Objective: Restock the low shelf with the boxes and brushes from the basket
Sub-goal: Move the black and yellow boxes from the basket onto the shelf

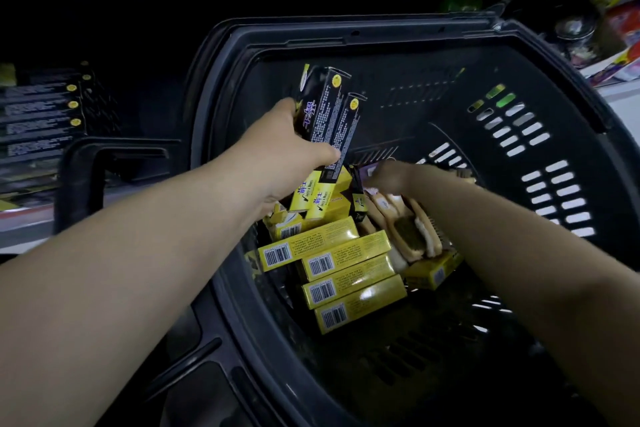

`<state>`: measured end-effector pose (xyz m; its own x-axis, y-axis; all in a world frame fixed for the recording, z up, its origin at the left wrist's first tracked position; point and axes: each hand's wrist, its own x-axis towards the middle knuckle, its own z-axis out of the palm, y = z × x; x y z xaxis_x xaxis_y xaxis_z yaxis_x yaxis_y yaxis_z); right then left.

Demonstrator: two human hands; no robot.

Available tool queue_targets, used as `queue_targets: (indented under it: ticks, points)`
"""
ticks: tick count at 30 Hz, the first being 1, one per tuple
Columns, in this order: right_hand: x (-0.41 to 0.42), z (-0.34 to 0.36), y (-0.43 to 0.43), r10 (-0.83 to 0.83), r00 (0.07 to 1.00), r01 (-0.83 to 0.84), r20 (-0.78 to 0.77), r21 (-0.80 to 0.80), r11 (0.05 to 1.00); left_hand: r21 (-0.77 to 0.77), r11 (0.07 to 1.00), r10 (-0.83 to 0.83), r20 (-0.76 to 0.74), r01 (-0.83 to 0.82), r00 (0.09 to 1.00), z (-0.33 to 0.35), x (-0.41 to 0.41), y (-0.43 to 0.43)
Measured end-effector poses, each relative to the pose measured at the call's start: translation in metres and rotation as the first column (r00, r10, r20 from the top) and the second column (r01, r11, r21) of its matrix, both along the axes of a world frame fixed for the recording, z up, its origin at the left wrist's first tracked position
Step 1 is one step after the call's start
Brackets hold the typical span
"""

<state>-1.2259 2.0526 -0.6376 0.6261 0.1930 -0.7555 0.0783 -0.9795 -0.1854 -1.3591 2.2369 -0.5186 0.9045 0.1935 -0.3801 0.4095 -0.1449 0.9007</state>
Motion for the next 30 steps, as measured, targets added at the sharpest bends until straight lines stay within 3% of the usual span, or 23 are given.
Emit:
queue_targets:
  ticks: [4,7,10,12,15,18,23,26,30]
  points:
    - [-0.023,-0.052,0.003,-0.133,0.988,0.135,0.074,-0.020,0.991,0.020,1.000,-0.019,0.015,0.019,1.000,-0.002,0.000,0.001]
    - [-0.021,-0.058,0.003,-0.131,0.980,0.137,0.149,-0.031,0.990,0.007,1.000,-0.028,0.013,0.028,1.000,-0.003,0.000,0.001]
    - [-0.017,-0.038,0.001,-0.276,0.958,0.275,0.078,0.032,0.961,-0.025,1.000,-0.014,0.025,0.015,1.000,-0.003,0.000,0.000]
    - [-0.019,-0.007,-0.001,-0.454,0.890,0.454,-0.035,0.151,0.878,-0.064,0.998,0.000,0.024,0.001,1.000,-0.002,0.001,-0.001]
    - [-0.031,0.055,-0.010,-0.618,0.744,0.666,-0.254,0.360,0.653,-0.126,0.992,0.015,0.013,-0.013,1.000,0.001,0.000,-0.001]
    - [-0.056,0.113,-0.015,-0.533,0.738,0.668,-0.413,0.560,0.490,-0.163,0.987,0.012,0.005,-0.011,1.000,0.005,-0.001,0.000]
    - [-0.111,0.174,0.013,-0.263,0.845,0.535,-0.466,0.748,0.394,-0.243,0.970,0.025,0.043,-0.014,0.999,0.027,-0.019,0.001]
    - [-0.125,0.188,0.035,-0.329,0.857,0.503,-0.397,0.787,0.358,-0.389,0.920,0.073,0.043,-0.051,0.996,0.042,-0.037,0.013]
    - [-0.139,0.201,0.069,-0.383,0.842,0.511,-0.379,0.789,0.341,-0.456,0.889,0.096,0.070,-0.053,0.993,0.055,-0.068,0.042]
